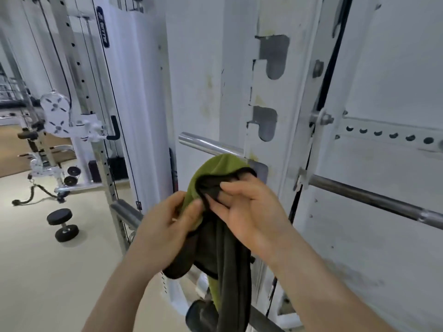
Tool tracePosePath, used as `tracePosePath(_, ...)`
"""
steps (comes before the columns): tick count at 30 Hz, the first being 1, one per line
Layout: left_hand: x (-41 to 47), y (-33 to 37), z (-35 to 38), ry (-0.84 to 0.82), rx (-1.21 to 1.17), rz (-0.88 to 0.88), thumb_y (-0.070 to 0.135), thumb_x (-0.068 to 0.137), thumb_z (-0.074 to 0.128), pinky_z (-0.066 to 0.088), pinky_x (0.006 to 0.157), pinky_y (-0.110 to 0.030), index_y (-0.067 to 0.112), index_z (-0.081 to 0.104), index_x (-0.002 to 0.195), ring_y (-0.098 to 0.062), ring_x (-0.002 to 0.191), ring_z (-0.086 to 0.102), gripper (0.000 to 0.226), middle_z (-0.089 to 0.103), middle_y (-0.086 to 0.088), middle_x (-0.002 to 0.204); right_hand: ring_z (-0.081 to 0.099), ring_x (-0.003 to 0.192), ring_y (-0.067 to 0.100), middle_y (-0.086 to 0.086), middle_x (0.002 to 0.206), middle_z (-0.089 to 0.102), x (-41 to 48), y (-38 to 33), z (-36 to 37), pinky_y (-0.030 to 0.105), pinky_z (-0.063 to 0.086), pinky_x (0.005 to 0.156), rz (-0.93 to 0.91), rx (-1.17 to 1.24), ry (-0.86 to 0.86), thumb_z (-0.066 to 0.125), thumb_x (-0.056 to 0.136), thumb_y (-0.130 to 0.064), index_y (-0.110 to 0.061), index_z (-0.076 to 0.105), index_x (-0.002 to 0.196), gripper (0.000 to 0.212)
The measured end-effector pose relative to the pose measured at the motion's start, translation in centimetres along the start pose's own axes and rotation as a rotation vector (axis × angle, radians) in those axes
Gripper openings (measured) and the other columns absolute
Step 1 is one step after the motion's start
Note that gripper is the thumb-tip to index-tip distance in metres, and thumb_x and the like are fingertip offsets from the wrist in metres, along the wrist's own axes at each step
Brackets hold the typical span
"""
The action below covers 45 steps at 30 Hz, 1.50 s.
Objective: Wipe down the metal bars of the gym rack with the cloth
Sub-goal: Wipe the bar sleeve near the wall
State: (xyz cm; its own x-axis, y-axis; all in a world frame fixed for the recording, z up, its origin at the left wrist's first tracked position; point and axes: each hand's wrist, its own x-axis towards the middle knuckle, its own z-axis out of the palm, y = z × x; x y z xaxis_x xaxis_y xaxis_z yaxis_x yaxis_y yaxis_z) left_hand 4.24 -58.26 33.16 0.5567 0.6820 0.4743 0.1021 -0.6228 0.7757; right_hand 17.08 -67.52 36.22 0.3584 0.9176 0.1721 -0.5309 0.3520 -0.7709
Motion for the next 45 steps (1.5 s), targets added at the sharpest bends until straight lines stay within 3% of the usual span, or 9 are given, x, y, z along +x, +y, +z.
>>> tracePosePath(5,6.2,-1.4,0.2,0.287,-0.951,-0.500,0.030,0.095,0.058,0.052,0.064,-0.031,0.015,0.063,0.073,-0.015,0.059,0.063,0.027,0.065,-0.001,0.059,0.063,0.103,0.010,-0.002,0.114,0.066,2.4,1.9,-1.5,0.031,0.053,0.091,0.090,-0.461,0.161,0.053,0.092,-0.003,-0.018,0.063,0.114,0.028)
tracePosePath(8,10.2,-2.0,1.1,0.271,-0.976,-0.513,0.031,0.094,0.060,0.056,0.081,-0.043,0.012,0.066,0.080,-0.023,0.076,0.065,0.024,0.067,-0.006,0.073,0.057,0.112,0.008,-0.008,0.129,0.056,2.6,3.7,-2.6,0.033,0.049,0.098,0.072,-0.692,0.263,0.058,0.088,-0.010,-0.030,0.050,0.131,0.048)
tracePosePath(12,16.0,-0.3,3.1,0.185,-1.016,-0.439,0.033,0.100,0.049,0.057,0.066,-0.032,0.012,0.061,0.080,-0.018,0.061,0.063,0.031,0.065,-0.001,0.063,0.050,0.118,0.007,-0.013,0.133,0.051,3.5,6.2,-3.4,0.025,0.044,0.098,0.036,-0.965,0.360,0.057,0.086,-0.020,-0.051,0.030,0.139,0.067)
tracePosePath(15,19.3,0.7,4.9,0.014,-0.889,-0.386,0.038,0.101,0.044,0.056,0.073,-0.035,0.012,0.060,0.089,-0.022,0.072,0.063,0.033,0.063,-0.007,0.079,0.052,0.113,0.005,-0.019,0.128,0.051,4.8,8.0,-3.1,0.019,0.043,0.086,0.019,-1.050,0.361,0.059,0.088,-0.022,-0.057,0.016,0.140,0.076)
tracePosePath(19,23.0,0.9,7.5,-0.230,-0.802,-0.181,0.028,0.103,0.043,0.056,0.082,-0.036,0.012,0.064,0.091,-0.020,0.080,0.064,0.029,0.066,-0.007,0.086,0.045,0.127,0.017,-0.008,0.140,0.046,7.7,8.4,-3.5,0.037,0.041,0.107,-0.124,-0.932,0.672,0.055,0.089,-0.016,-0.047,0.014,0.147,0.076)
tracePosePath(26,24.5,-1.3,13.9,-0.637,0.278,0.197,0.004,0.094,0.047,0.037,0.102,-0.033,0.004,0.051,0.133,-0.031,0.124,0.050,0.039,0.054,-0.014,0.132,0.009,0.148,0.020,-0.007,0.161,0.005,10.1,10.7,-4.9,0.045,0.017,0.119,-0.037,-1.059,0.723,0.055,0.083,-0.016,-0.028,-0.006,0.153,0.094)
tracePosePath(31,24.2,-3.8,14.2,-0.616,0.626,0.407,0.006,0.085,0.057,0.041,0.078,-0.032,0.010,0.045,0.075,-0.030,0.107,0.055,0.016,0.050,0.003,0.084,0.021,0.145,0.019,-0.005,0.158,0.021,11.4,11.4,-6.5,0.046,0.026,0.117,-0.112,-0.951,0.738,0.057,0.085,-0.009,-0.029,0.007,0.152,0.085)
tracePosePath(35,26.8,-7.8,12.2,-0.491,0.761,0.427,0.017,0.079,0.063,0.043,0.095,-0.039,0.014,0.046,0.127,-0.026,0.118,0.050,0.051,0.053,-0.004,0.129,0.013,0.147,0.016,-0.003,0.160,0.013,11.8,11.4,-5.3,0.043,0.020,0.119,-0.144,-0.920,0.768,0.046,0.086,-0.001,-0.025,0.007,0.154,0.082)
tracePosePath(45,31.3,-12.2,12.3,-0.344,0.759,0.477,0.029,0.076,0.067,0.048,0.085,-0.039,0.016,0.052,0.112,-0.025,0.104,0.057,0.041,0.060,-0.003,0.114,0.003,0.147,0.009,-0.008,0.161,0.006,14.8,9.5,-4.6,0.036,0.015,0.120,-0.238,-1.054,0.811,0.047,0.091,0.002,-0.031,0.005,0.152,0.081)
